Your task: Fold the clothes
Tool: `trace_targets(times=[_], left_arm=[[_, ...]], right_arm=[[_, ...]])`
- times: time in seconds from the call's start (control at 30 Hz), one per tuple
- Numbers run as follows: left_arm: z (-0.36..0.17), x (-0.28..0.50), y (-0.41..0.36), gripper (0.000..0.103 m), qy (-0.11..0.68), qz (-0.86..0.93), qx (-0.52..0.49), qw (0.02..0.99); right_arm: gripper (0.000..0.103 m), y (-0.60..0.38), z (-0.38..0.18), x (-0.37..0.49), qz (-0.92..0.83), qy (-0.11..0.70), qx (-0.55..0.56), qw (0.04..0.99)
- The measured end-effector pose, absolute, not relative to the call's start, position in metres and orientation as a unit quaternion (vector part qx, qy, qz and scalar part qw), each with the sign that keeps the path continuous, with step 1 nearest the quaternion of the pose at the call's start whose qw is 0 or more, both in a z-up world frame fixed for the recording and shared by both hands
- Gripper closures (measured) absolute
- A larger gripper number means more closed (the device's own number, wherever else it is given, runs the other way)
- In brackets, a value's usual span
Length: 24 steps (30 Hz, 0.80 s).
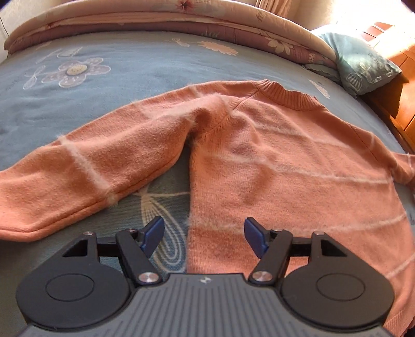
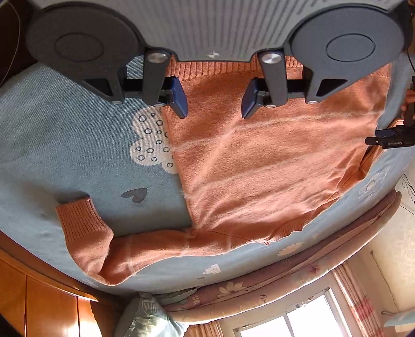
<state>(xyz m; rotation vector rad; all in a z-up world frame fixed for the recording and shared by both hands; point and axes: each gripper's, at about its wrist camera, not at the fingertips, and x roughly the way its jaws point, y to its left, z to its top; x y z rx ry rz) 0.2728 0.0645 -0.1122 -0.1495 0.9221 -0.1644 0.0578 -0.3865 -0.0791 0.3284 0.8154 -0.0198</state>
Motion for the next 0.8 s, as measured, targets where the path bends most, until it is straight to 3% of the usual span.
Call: trace_targets(times=[0.07,0.1,0.13,0.23,0.27,0.33,0.5,0.67,0.8], left_arm=[[-0.113,0.275,0.058,0.037,0.442,-0.079,-0.055,0.892],[-0.112,0.275,0.054,0.043,0.440,-0.082,-0.042,0.893],[-0.112,0.274,0.049,0.061,0.438,-0.085,-0.025,0.895],[-0.110,0.271,0.031,0.078,0.427,-0.090,0.038,0.899],[-0.109,0.272,0.026,0.080,0.422,-0.080,0.062,0.901],[-0.111,0.279,0.025,0.080,0.411,-0.038,0.098,0.906],[-0.100,0.273,0.034,0.079,0.418,-0.050,0.069,0.905],[-0.088,0.219,0.026,0.061,0.412,-0.076,0.119,0.900],[-0.082,0.174,0.021,0.058,0.409,-0.122,0.127,0.895]], right_arm=[[0.052,-0.385,-0.079,0.060,-0.012,0.397,0.154,0.905],[0.052,-0.384,-0.079,0.061,-0.011,0.397,0.154,0.905],[0.052,-0.383,-0.080,0.062,-0.011,0.398,0.153,0.905],[0.052,-0.380,-0.082,0.065,-0.010,0.399,0.152,0.904],[0.052,-0.379,-0.082,0.066,-0.008,0.399,0.152,0.904],[0.052,-0.377,-0.082,0.068,-0.004,0.398,0.152,0.905],[0.052,-0.366,-0.077,0.065,0.020,0.393,0.149,0.907],[0.052,-0.331,-0.074,0.067,0.104,0.393,0.124,0.905],[0.052,-0.278,-0.075,0.078,0.196,0.390,0.074,0.897]])
